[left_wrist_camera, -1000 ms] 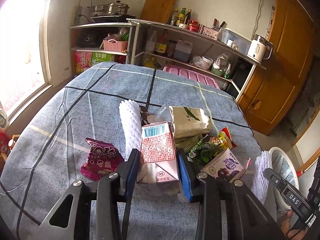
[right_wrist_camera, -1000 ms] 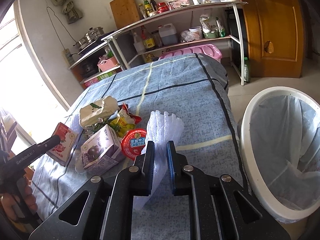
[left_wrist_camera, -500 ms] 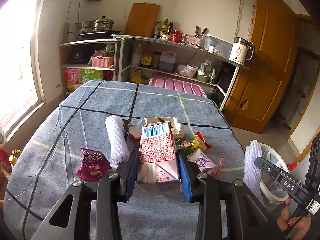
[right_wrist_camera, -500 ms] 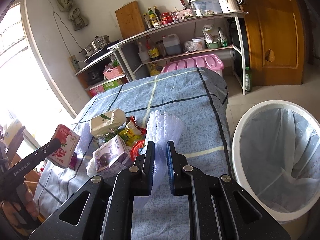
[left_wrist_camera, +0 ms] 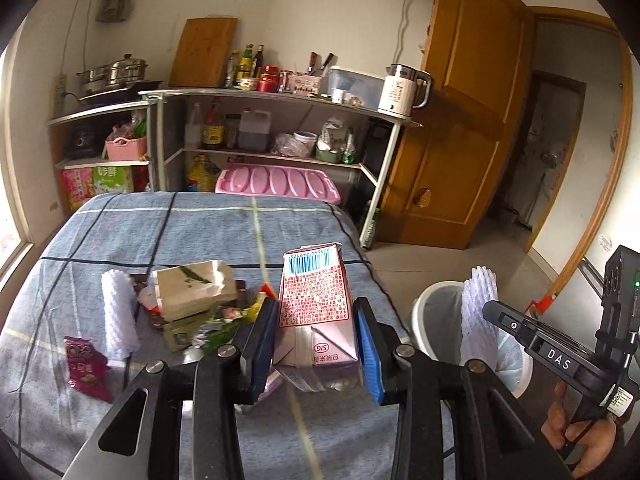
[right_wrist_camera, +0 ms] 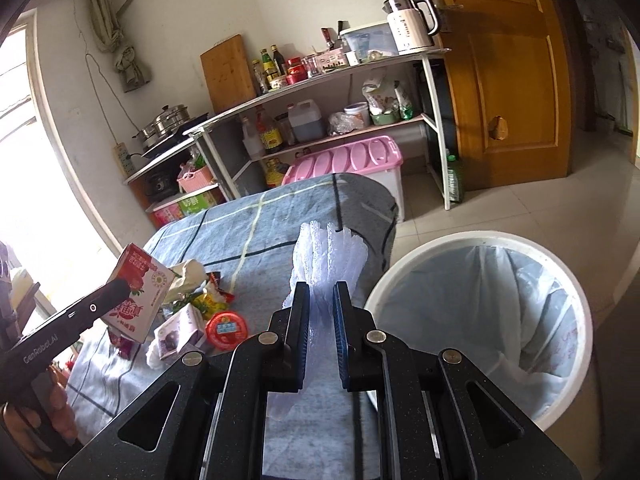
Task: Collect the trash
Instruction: 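Carry the foam net and pink carton to the white bin and release both, then move both open grippers back over the table toward the remaining trash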
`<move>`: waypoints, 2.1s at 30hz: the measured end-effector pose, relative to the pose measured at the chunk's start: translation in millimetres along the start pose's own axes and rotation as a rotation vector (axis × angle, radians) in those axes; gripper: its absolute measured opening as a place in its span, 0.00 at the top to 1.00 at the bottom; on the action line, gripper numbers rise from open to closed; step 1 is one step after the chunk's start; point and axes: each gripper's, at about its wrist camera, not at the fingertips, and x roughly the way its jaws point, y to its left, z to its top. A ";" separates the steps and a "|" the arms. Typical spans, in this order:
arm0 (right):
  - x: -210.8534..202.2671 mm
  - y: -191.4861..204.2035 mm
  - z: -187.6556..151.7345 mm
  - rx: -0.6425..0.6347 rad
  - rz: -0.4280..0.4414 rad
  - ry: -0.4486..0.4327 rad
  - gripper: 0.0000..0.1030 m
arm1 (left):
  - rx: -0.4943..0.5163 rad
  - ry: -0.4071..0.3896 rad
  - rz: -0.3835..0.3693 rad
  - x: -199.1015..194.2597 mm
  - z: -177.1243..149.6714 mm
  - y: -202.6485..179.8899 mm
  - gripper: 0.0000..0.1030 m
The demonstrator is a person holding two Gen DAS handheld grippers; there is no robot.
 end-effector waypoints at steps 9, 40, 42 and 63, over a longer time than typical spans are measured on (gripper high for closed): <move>-9.5 -70.5 7.3 0.063 -0.114 0.027 0.88 | 0.105 0.067 -0.158 49.8 2.6 -80.5 0.63; 18.6 -138.4 -20.6 0.080 -0.263 0.179 0.54 | 0.182 0.274 -0.255 136.0 -40.0 -158.1 0.52; 16.2 -134.6 -19.5 0.084 -0.258 0.172 0.54 | 0.174 0.266 -0.244 130.3 -37.5 -153.0 0.52; 5.1 -18.7 -18.0 -0.031 -0.036 0.087 0.54 | 0.061 0.100 -0.020 38.1 -28.1 -41.9 0.47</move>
